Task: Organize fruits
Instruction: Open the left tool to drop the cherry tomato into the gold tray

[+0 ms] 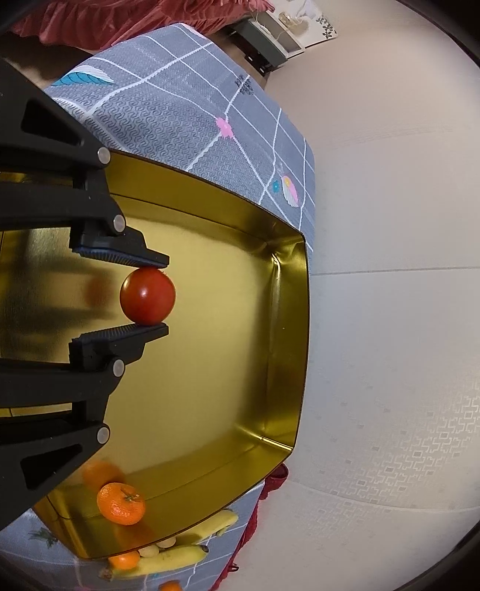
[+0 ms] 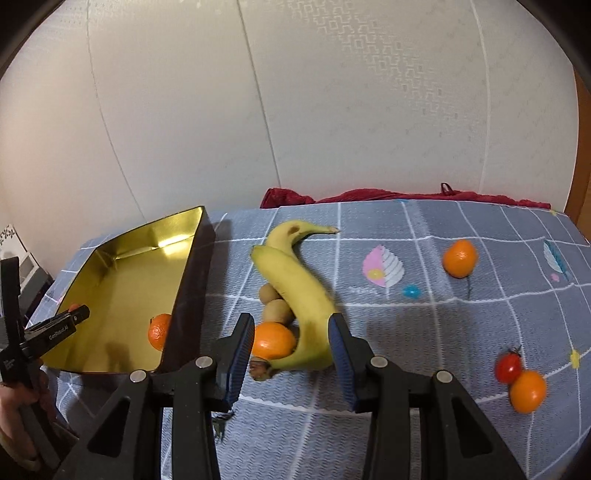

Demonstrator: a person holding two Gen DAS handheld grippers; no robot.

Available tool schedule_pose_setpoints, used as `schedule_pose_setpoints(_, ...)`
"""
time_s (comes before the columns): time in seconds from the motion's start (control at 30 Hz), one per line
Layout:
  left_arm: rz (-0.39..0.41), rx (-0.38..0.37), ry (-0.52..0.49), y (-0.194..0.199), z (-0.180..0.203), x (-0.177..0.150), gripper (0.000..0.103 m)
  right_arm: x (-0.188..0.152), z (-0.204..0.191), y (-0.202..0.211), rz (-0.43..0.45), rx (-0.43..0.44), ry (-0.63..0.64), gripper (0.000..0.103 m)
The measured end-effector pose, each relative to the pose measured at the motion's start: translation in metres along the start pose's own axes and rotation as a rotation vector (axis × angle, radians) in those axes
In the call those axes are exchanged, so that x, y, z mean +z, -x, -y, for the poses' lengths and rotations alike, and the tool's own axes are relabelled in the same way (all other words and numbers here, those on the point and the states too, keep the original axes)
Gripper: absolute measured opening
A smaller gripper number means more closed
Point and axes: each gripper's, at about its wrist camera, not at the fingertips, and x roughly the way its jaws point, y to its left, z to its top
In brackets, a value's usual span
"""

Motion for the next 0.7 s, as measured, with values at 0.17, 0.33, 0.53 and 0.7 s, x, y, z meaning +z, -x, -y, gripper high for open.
schedule_pose_setpoints(0.17,0.018,-0.002,0.029,0.004,0.002,0.000,0.060,-0.001,0.017,0.004,0.004,-0.024,-0.029,0.042)
schedule_pose_setpoints(0.33,0.067,-0.026,0.083,0.014,-0.002,0.002,0.071,0.000,0.042,0.014,0.035,-0.054,-0.081,0.042)
schedule_pose_setpoints(0.53,0.135,-0.100,0.133,0.032,0.000,0.001,0.091,-0.002,0.075,0.025,0.041,-0.087,-0.157,0.042)
schedule_pose_setpoints(0.7,0.167,-0.193,0.106,0.044,0.021,-0.001,0.099,-0.004,0.098,0.038,0.058,-0.132,-0.197,0.042)
